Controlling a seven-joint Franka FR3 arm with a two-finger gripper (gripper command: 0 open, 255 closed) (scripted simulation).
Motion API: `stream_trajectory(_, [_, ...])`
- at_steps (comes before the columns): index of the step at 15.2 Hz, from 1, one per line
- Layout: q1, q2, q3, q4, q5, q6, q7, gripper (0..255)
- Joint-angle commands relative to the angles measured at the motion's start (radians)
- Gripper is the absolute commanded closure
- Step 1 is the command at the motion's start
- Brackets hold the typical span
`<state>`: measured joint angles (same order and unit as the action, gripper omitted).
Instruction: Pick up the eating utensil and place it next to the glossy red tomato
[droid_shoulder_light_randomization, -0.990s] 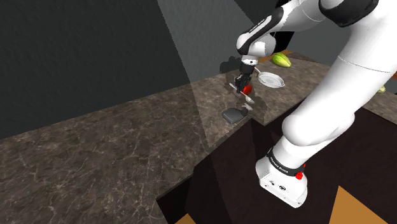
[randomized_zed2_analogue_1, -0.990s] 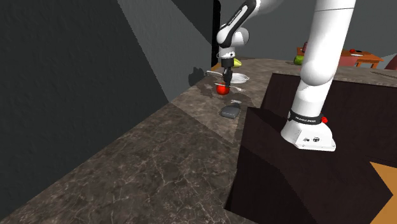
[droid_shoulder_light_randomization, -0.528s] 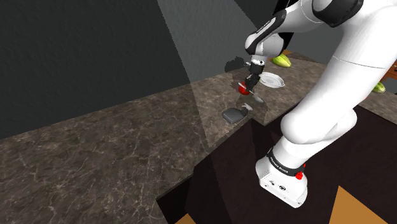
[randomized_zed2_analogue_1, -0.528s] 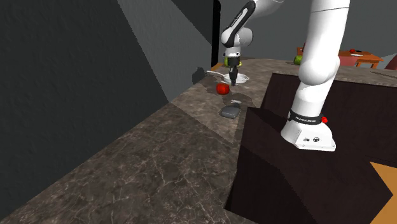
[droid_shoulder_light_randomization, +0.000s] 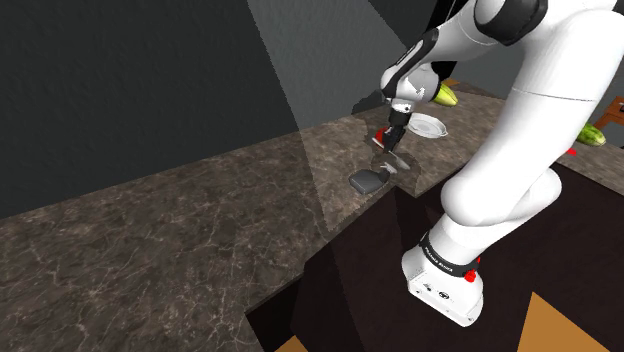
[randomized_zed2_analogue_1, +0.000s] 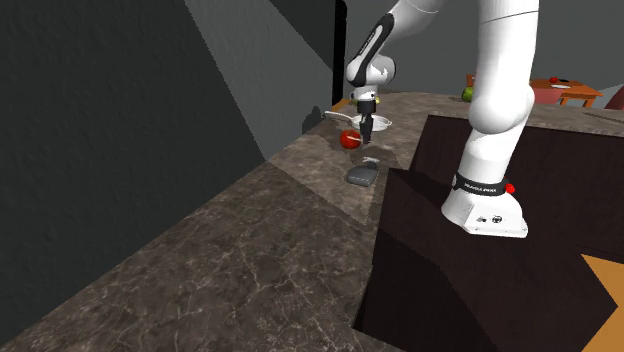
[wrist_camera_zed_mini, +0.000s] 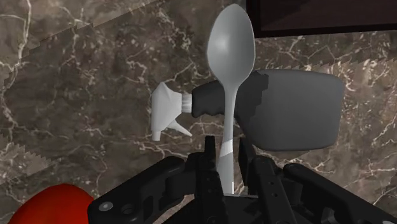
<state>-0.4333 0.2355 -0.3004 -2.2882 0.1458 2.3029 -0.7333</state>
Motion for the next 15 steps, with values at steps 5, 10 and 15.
stream_trajectory(5, [-0.008,0.070,0.015,-0.004,0.036,0.070,-0.026,255])
stream_trajectory(10, [-0.019,0.133,0.031,0.001,0.067,0.125,-0.049,255])
stream_trajectory(15, [-0.032,0.198,0.050,0.011,0.099,0.177,-0.072,255])
